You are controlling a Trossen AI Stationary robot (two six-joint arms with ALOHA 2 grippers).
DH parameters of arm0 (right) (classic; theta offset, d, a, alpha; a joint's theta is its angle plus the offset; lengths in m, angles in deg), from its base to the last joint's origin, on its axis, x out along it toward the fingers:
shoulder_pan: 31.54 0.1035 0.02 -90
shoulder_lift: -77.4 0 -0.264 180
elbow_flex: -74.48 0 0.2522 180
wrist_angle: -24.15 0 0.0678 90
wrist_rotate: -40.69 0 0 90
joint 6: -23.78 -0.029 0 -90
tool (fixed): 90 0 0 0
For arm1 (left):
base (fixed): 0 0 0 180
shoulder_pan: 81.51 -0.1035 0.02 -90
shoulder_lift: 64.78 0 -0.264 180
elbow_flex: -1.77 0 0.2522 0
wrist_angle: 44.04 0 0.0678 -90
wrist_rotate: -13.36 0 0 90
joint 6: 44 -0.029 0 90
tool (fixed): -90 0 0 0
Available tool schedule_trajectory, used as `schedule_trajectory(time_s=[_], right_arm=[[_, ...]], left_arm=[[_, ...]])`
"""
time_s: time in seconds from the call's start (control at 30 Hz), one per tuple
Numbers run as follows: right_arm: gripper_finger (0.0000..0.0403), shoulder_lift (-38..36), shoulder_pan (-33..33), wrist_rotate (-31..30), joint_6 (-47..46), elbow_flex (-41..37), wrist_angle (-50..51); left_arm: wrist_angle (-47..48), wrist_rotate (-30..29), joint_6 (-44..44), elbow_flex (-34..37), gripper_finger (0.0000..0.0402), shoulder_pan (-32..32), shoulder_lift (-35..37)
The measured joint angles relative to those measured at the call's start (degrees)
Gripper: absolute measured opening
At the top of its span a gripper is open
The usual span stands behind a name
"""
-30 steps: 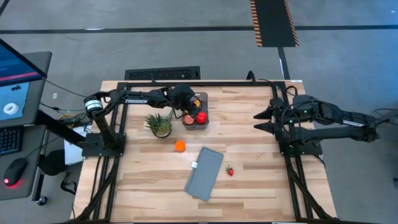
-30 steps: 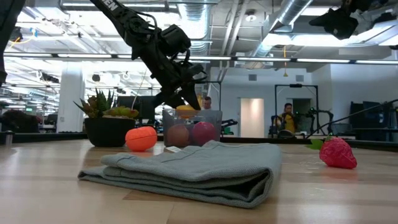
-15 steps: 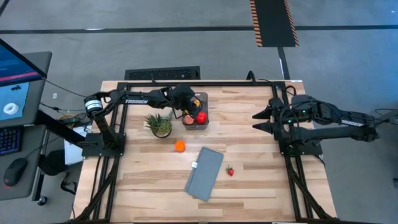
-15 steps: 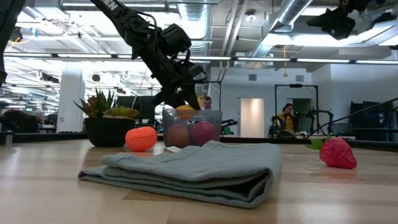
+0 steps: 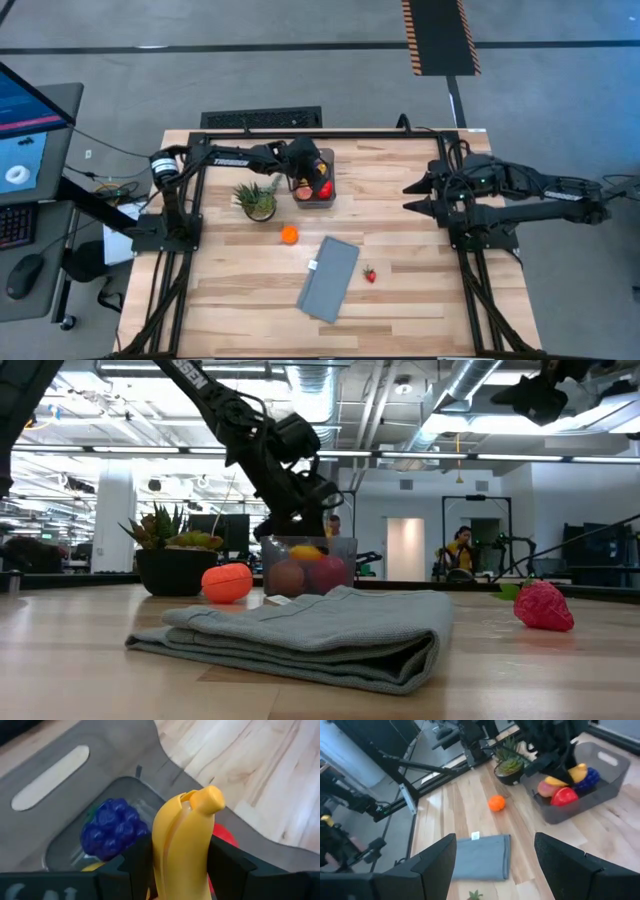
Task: Pick and placing Produce into tupperware
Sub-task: Put the yellow banana into the black bin, then put the orange pumpkin into the black bin
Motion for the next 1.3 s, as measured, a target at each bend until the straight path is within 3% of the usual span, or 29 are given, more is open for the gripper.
schedule_trajectory(time_s=[0.57,1.0,1.3], right_arm=[[0.0291,0.0,2.1,-0.6,0.4,0.0,0.6],[0.0291,0.0,2.1,-0.6,0.4,0.0,0.6],[0.0291,0.0,2.1,-0.6,0.0,0.0,0.6]], left_arm=[[1.5,0.2,-1.3,-0.9,0.0157,-0.7,-0.6],[1.1,0.1,-0.8,-0.9,0.0244,-0.7,-0.6],[0.7,2.8,0.3,-0.9,0.0252,-0.7,-0.6]])
